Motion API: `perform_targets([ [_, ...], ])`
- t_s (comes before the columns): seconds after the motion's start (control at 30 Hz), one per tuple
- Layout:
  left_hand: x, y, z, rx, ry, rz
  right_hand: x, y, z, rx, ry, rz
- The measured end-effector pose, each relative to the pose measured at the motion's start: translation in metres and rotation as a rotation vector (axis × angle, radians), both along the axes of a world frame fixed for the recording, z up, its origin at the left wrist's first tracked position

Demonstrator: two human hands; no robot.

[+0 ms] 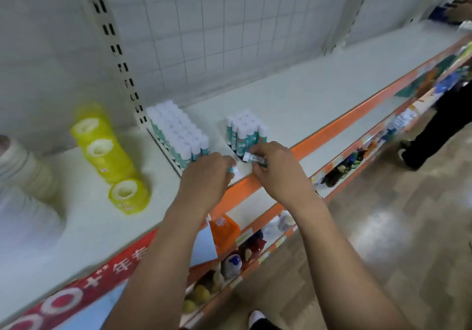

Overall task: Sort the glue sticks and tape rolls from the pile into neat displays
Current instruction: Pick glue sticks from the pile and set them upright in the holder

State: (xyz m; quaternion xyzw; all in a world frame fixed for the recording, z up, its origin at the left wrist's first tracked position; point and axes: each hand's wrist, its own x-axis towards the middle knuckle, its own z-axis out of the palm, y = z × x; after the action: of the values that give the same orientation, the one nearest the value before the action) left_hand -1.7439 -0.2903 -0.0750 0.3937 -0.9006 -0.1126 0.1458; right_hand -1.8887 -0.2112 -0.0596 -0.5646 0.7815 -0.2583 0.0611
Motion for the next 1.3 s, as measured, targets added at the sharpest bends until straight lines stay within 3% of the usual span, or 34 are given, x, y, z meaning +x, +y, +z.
perform_targets([
  [0.13, -0.012, 0.007, 0.001, -0.005, -0.012, 0.086, -0.014, -0.010, -0.006, 0.011, -0.017, 0.138],
  [0.3, -0.035, 0.014, 0.011, 0.002, 0.180, 0.131, -0.027, -0.017, -0.011, 0.021, -0.028, 0.268],
  [0.47, -0.040, 0.017, 0.007, -0.007, 0.218, 0.221, -0.041, -0.023, -0.011, -0.013, -0.177, 0.326],
  [0.7, -0.051, 0.016, 0.007, 0.061, 0.154, 0.207, -0.054, -0.030, -0.010, -0.111, -0.280, 0.287],
  [0.9, -0.061, 0.022, 0.031, 0.021, 0.441, 0.168, -0.065, -0.030, -0.013, -0.146, -0.195, 0.313],
  [1.07, -0.072, 0.022, 0.033, -0.027, 0.483, 0.208, -0.075, -0.025, -0.013, -0.121, -0.217, 0.347],
  [1.3, -0.085, 0.017, 0.032, -0.122, 0.506, 0.267, -0.100, -0.037, -0.016, -0.008, -0.214, 0.178],
])
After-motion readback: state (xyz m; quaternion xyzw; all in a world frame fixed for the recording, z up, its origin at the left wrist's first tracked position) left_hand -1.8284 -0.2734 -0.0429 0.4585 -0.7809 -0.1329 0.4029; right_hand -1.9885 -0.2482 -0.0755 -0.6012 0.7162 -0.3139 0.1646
